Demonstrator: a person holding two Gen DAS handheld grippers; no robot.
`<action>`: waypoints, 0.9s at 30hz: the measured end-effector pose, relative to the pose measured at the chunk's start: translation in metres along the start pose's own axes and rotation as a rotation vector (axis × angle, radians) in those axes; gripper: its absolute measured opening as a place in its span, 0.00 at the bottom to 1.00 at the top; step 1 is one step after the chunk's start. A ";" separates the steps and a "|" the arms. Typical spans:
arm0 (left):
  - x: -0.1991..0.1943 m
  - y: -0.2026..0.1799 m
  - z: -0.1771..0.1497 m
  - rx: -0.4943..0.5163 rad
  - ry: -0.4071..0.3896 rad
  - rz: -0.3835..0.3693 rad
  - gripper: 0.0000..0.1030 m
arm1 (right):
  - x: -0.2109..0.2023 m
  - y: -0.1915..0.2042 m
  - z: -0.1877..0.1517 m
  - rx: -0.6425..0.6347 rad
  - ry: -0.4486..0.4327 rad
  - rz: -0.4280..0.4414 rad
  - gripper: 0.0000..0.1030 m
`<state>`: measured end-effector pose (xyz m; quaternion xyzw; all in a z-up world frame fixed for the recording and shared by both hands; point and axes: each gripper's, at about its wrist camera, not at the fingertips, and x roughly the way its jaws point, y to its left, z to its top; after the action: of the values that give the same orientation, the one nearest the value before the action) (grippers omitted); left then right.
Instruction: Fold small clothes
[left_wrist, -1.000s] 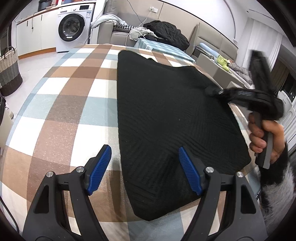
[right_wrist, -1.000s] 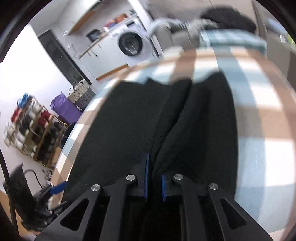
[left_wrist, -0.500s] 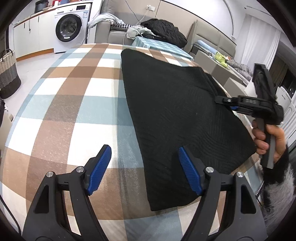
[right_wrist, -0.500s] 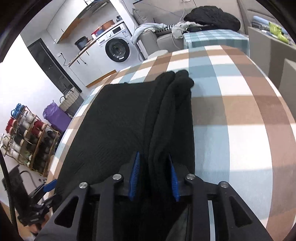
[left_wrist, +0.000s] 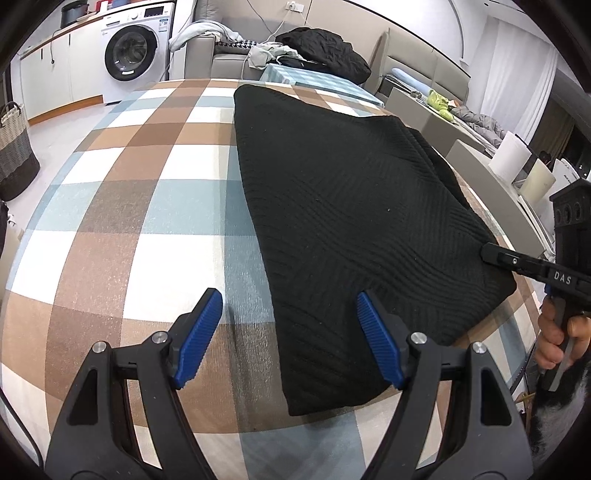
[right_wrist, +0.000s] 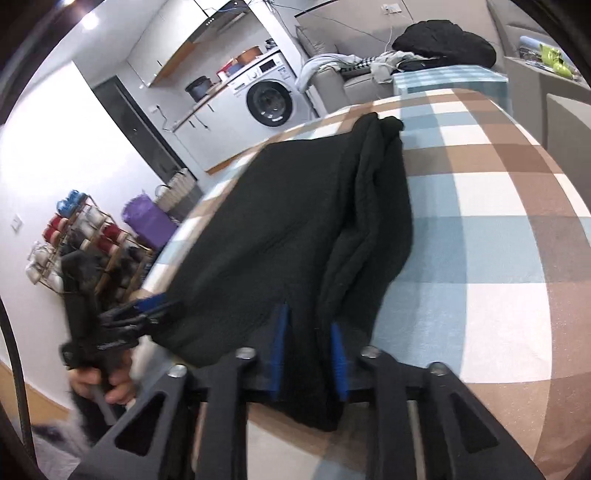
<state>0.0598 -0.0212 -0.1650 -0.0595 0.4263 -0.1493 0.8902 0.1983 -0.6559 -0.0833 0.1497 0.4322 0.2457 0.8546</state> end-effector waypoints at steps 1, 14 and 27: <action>-0.001 -0.001 0.000 0.004 -0.003 0.002 0.71 | -0.002 -0.003 -0.002 0.015 0.002 0.018 0.13; 0.002 0.002 -0.002 0.010 0.006 -0.011 0.71 | 0.010 -0.018 0.047 0.025 -0.010 -0.052 0.39; 0.002 0.005 -0.002 -0.002 0.004 -0.020 0.71 | 0.010 -0.022 0.026 0.057 0.011 -0.099 0.50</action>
<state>0.0606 -0.0169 -0.1684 -0.0645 0.4276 -0.1576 0.8878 0.2308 -0.6694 -0.0853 0.1512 0.4505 0.1913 0.8588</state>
